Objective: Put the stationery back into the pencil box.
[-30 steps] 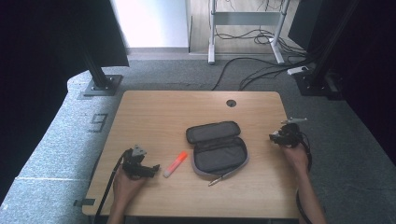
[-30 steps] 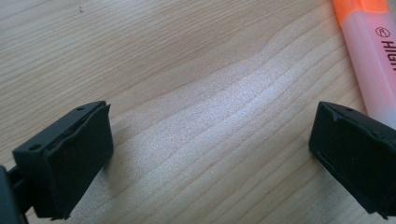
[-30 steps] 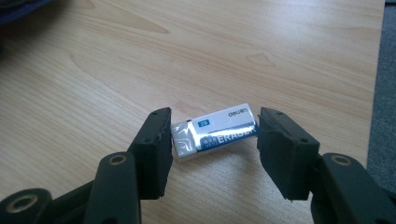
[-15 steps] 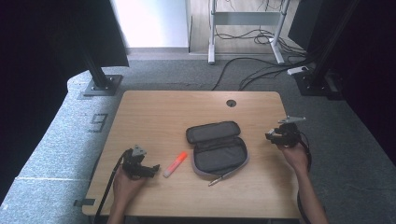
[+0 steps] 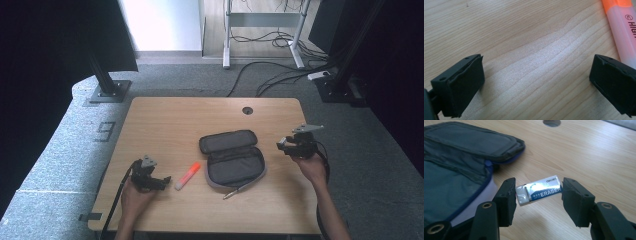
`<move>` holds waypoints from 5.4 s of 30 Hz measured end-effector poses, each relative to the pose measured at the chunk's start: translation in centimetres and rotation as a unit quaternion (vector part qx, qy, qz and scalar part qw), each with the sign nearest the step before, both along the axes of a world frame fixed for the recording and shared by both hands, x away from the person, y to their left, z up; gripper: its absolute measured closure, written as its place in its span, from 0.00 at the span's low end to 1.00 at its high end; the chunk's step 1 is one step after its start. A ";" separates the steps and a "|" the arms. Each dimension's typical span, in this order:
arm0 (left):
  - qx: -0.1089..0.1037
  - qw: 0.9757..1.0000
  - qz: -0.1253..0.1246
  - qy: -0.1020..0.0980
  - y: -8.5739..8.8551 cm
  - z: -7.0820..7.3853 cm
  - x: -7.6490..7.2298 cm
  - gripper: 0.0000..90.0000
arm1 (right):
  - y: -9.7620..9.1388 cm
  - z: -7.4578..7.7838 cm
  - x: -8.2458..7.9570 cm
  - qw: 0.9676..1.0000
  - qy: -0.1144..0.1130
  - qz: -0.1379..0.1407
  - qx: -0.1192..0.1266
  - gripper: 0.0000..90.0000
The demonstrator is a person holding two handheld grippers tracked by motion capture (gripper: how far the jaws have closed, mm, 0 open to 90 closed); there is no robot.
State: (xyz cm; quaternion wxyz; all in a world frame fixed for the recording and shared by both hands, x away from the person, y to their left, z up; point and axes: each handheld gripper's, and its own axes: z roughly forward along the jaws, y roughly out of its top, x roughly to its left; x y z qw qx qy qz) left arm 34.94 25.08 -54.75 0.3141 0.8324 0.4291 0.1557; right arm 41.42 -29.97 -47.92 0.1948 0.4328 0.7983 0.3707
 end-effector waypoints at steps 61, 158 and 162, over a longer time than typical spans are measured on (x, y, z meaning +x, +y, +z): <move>0.000 1.000 0.000 0.000 0.0 0.0 0.0 0.00 | 9.7 -3.5 -2.6 0.988 0.048 0.144 -0.026 0.50; 0.000 1.000 0.000 0.000 0.0 0.0 0.0 0.00 | 19.1 -5.0 -12.3 0.942 0.055 0.329 -0.028 0.60; 0.000 1.000 0.000 0.000 0.0 0.0 0.0 0.00 | 18.9 -5.2 -12.6 0.943 0.058 0.327 -0.024 0.60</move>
